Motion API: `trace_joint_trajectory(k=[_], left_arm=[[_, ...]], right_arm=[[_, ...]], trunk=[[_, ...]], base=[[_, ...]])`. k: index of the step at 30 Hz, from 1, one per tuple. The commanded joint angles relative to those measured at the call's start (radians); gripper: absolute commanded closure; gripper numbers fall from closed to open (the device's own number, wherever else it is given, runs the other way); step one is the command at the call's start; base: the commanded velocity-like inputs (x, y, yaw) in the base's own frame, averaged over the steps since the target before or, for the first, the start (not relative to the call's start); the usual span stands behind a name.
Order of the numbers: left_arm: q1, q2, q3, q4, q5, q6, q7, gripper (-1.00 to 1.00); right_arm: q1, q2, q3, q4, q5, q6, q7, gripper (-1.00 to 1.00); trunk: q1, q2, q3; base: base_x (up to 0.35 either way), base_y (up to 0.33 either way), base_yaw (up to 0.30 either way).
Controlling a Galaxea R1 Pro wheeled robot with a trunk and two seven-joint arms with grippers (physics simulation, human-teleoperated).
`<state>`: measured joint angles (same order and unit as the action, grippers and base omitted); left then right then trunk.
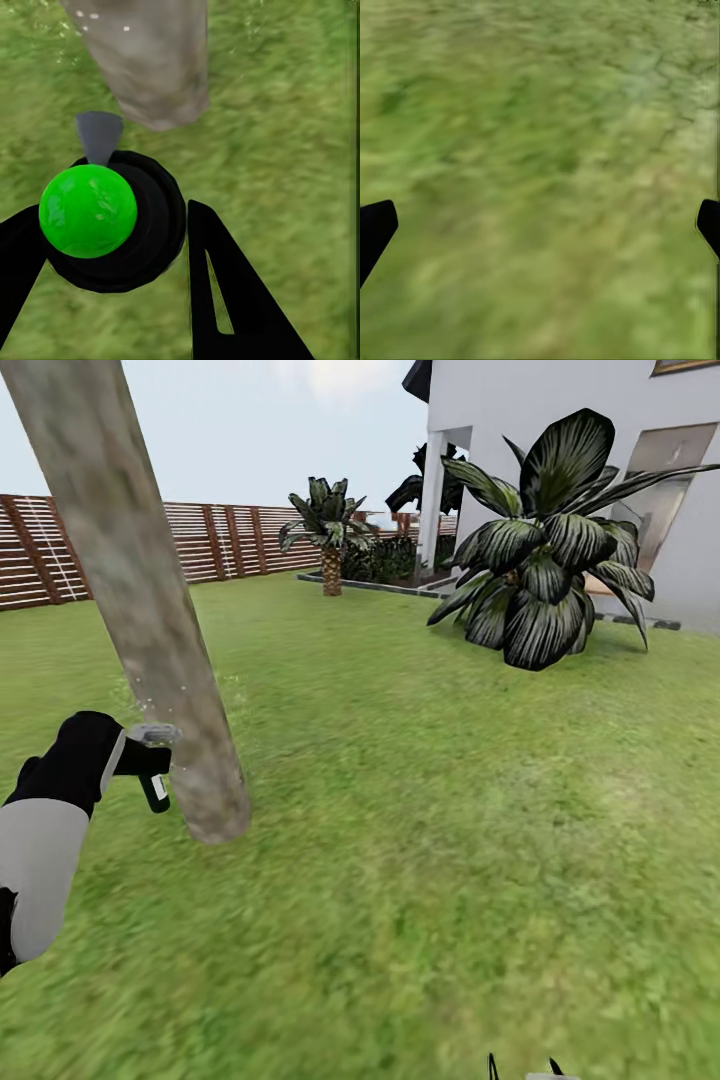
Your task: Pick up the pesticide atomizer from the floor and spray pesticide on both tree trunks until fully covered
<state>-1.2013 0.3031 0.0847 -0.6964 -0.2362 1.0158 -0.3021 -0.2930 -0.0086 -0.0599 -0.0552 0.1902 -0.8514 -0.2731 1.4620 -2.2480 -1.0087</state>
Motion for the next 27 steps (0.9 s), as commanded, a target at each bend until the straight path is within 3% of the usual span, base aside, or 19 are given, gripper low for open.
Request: trace_joint_trajectory(k=[1,6,15,20,27], left_arm=[[-0.001,0.000,0.000,0.000,0.000,0.000,0.000,1.00],[0.000,0.001,0.000,-0.002,0.000,0.001,0.000,1.00],[0.006,0.002,-0.009,0.008,-0.002,0.000,0.000,1.00],[0.006,0.002,-0.009,0.009,-0.002,0.000,0.001,1.00],[0.006,0.003,-0.009,0.008,-0.005,0.000,0.002,1.00]], right_arm=[[0.000,0.000,0.000,0.000,0.000,0.000,0.000,-1.00],[0.000,0.004,0.000,-0.001,0.000,0.000,0.000,-1.00],[0.000,0.005,0.000,0.000,0.000,0.001,0.001,-1.00],[0.000,0.005,0.000,0.000,0.000,0.002,0.002,-1.00],[0.000,0.005,0.000,0.000,0.000,0.000,0.002,-1.00]], trunk=[[0.000,0.000,0.000],[0.000,0.000,0.000],[0.000,0.000,0.000],[0.000,0.000,0.000],[0.000,0.000,0.000]], base=[[0.131,-0.245,0.000],[0.016,-0.256,0.095],[0.012,-0.041,0.179],[0.090,-0.243,0.021],[0.049,-0.268,0.249]])
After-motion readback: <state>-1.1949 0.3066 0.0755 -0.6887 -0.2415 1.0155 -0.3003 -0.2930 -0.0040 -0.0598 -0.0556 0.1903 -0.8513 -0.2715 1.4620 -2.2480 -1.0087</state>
